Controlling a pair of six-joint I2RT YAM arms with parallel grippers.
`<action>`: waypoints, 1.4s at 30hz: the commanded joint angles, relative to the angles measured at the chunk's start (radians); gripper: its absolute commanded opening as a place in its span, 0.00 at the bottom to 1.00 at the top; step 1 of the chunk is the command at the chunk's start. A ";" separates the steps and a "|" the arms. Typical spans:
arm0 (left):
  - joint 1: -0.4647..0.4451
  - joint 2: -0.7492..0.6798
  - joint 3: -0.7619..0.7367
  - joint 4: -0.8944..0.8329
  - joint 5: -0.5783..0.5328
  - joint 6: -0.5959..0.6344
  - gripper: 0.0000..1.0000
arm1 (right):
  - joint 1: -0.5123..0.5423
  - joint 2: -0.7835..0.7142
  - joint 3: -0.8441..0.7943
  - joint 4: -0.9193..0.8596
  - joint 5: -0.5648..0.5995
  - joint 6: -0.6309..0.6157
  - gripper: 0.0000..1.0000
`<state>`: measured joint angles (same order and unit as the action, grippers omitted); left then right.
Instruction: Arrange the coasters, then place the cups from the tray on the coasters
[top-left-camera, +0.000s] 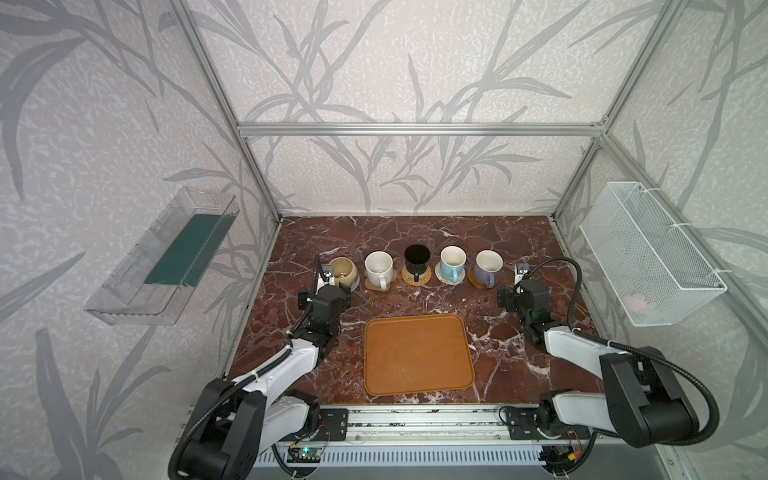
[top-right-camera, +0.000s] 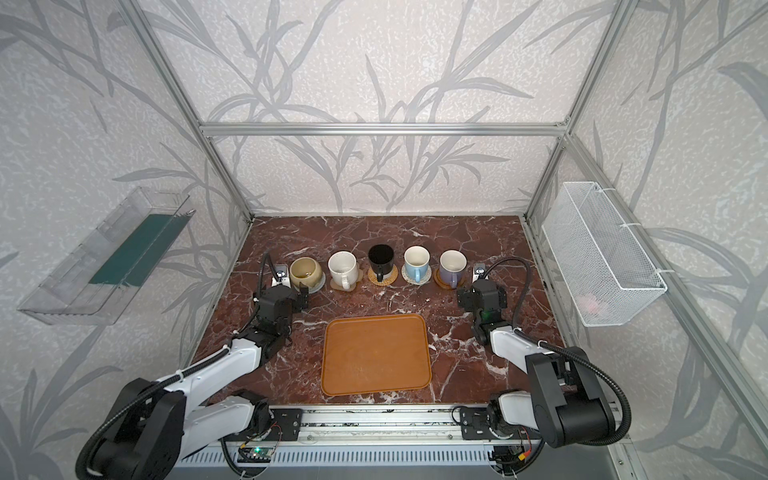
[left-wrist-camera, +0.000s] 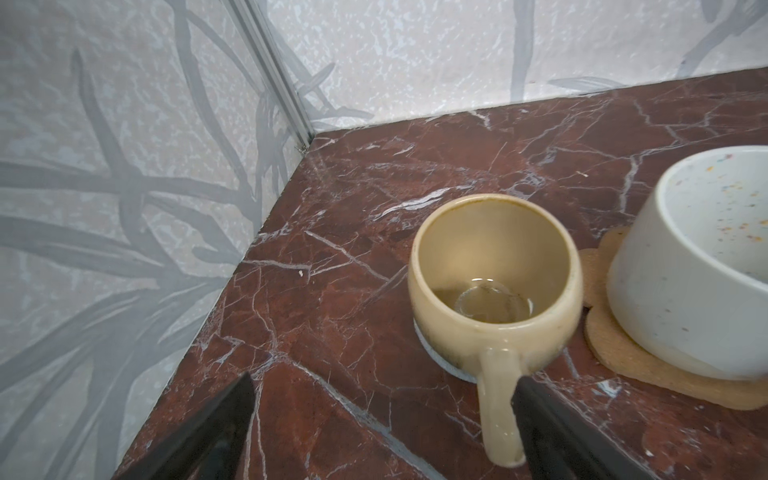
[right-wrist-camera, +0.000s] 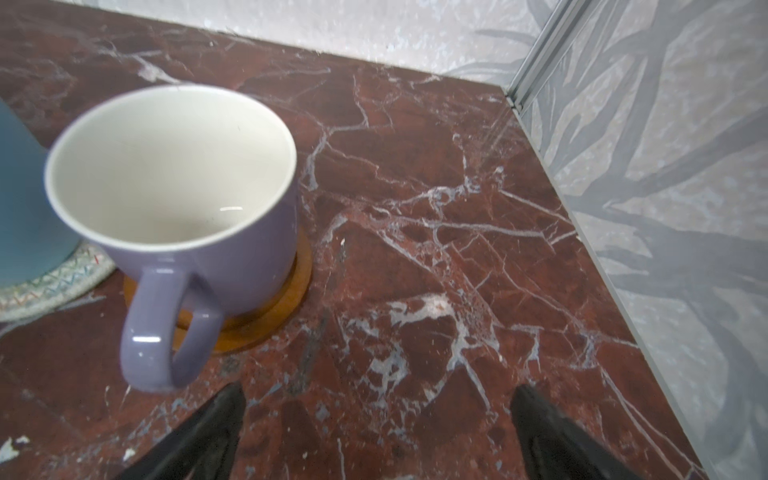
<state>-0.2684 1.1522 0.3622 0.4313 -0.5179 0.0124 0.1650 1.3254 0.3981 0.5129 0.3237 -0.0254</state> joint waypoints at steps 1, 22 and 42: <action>0.072 0.035 -0.028 0.174 0.050 0.004 0.99 | -0.011 0.022 -0.021 0.179 -0.018 -0.022 0.99; 0.224 0.381 0.015 0.500 0.245 -0.014 0.99 | -0.035 0.207 -0.011 0.354 -0.061 0.010 0.99; 0.270 0.419 0.016 0.520 0.337 -0.042 0.99 | -0.035 0.213 -0.015 0.368 -0.063 0.007 0.99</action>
<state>0.0002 1.5673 0.3691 0.9360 -0.2024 -0.0273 0.1360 1.5383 0.3759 0.8474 0.2600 -0.0269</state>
